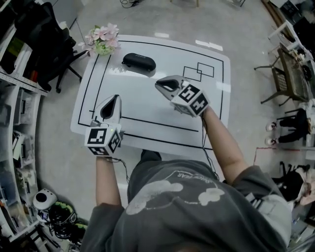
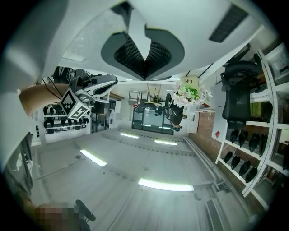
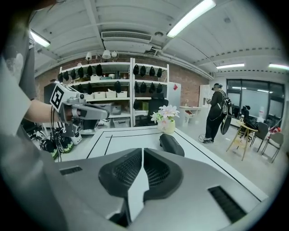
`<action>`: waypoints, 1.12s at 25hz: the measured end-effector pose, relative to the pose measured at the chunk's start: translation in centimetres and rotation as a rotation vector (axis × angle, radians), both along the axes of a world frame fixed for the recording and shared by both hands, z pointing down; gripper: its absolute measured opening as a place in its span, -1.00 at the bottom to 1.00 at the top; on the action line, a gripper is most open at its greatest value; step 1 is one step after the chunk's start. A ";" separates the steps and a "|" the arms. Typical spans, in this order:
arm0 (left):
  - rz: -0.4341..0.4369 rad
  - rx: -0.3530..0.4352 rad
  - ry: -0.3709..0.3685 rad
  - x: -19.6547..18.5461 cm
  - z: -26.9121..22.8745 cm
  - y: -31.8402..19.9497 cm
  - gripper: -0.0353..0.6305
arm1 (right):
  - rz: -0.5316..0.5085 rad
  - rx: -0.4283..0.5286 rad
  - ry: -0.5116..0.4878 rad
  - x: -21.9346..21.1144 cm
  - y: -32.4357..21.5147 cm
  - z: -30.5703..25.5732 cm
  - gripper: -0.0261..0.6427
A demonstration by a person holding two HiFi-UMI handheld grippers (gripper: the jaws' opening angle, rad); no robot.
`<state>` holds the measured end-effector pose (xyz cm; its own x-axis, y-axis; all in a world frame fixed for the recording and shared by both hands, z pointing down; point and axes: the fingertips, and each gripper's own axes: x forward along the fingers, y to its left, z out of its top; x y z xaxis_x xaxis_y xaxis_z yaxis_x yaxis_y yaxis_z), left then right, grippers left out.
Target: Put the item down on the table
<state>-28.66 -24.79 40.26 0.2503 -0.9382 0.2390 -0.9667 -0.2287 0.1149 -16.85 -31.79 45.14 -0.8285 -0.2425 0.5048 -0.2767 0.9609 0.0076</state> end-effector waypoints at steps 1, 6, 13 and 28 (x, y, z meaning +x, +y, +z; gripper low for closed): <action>-0.008 0.004 -0.003 0.7 -0.2 0.6 -0.88 | -0.006 0.008 -0.005 0.5 0.6 -0.2 -0.91; -0.050 -0.006 -0.013 4.2 0.6 4.4 -0.88 | -0.044 0.050 -0.024 2.8 3.8 -0.7 -0.93; -0.096 -0.001 -0.016 9.4 1.2 10.4 -0.88 | -0.103 0.083 -0.011 7.6 9.1 -0.5 -0.93; -0.218 -0.036 -0.006 18.0 2.5 22.8 -0.88 | -0.197 0.029 -0.016 15.9 20.1 1.6 -0.93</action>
<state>-10.67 -1.98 42.73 0.0410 -0.9607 0.2745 -0.9935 -0.0100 0.1136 -0.96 -11.70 46.72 -0.8694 -0.0894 0.4860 -0.0839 0.9959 0.0329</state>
